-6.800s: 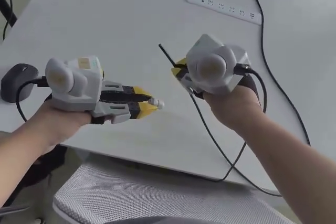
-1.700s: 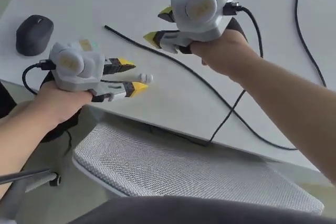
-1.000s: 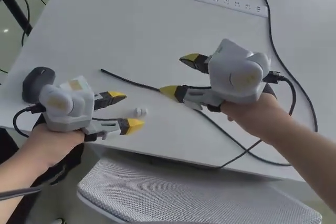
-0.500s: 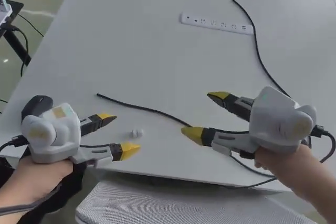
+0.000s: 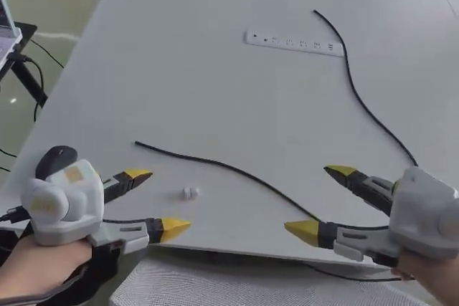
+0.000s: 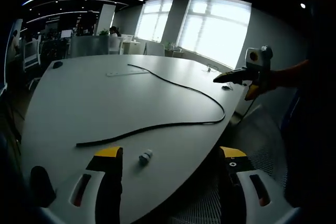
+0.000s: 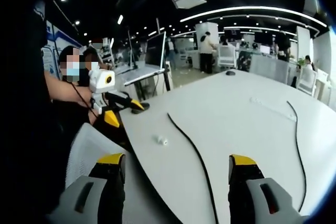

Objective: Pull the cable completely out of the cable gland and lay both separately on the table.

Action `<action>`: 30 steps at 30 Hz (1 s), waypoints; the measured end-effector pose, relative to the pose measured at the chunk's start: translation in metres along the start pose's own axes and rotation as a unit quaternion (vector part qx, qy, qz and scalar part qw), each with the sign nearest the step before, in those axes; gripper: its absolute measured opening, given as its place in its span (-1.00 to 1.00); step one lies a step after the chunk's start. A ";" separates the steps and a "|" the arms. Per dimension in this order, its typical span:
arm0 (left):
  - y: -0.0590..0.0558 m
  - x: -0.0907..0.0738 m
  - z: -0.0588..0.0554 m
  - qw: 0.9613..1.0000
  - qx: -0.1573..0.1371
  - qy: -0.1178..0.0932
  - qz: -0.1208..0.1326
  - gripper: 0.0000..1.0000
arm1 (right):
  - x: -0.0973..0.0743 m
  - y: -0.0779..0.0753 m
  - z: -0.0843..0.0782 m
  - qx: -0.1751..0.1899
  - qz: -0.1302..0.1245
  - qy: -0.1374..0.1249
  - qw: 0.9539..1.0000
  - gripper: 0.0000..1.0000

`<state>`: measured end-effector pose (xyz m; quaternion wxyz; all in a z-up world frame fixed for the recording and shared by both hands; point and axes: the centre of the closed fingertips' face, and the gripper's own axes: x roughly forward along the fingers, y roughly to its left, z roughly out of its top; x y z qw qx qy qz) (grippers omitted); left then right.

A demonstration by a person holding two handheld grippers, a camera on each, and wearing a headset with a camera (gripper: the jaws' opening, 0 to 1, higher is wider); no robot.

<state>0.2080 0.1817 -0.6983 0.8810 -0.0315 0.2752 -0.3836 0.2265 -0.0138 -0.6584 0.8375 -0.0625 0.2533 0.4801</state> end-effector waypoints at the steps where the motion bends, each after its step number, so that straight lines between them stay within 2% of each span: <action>1: -0.001 0.000 0.000 1.000 0.001 0.001 -0.001 0.50 | -0.001 0.000 -0.002 0.001 -0.001 0.001 1.000 0.63; 6: -0.006 0.000 -0.001 1.000 0.007 0.005 -0.007 0.59 | -0.005 0.004 -0.021 -0.002 0.005 0.018 1.000 0.74; 11: -0.010 0.001 -0.004 1.000 0.004 0.005 -0.017 0.70 | -0.007 0.009 -0.042 -0.003 0.013 0.047 0.999 0.82; 17: -0.014 0.001 -0.009 1.000 0.006 0.013 -0.022 0.78 | -0.008 0.011 -0.053 0.007 0.014 0.061 0.998 0.98; 19: -0.015 0.000 -0.010 1.000 0.008 0.014 -0.024 0.81 | -0.009 0.013 -0.061 0.009 0.015 0.079 0.997 0.98; 25: -0.018 -0.001 -0.013 0.999 0.003 0.023 -0.031 0.89 | -0.008 0.016 -0.067 0.011 0.015 0.084 0.996 0.98; 30: -0.017 -0.001 -0.014 0.999 0.003 0.024 -0.026 0.95 | -0.008 0.018 -0.068 0.009 0.016 0.087 0.996 0.98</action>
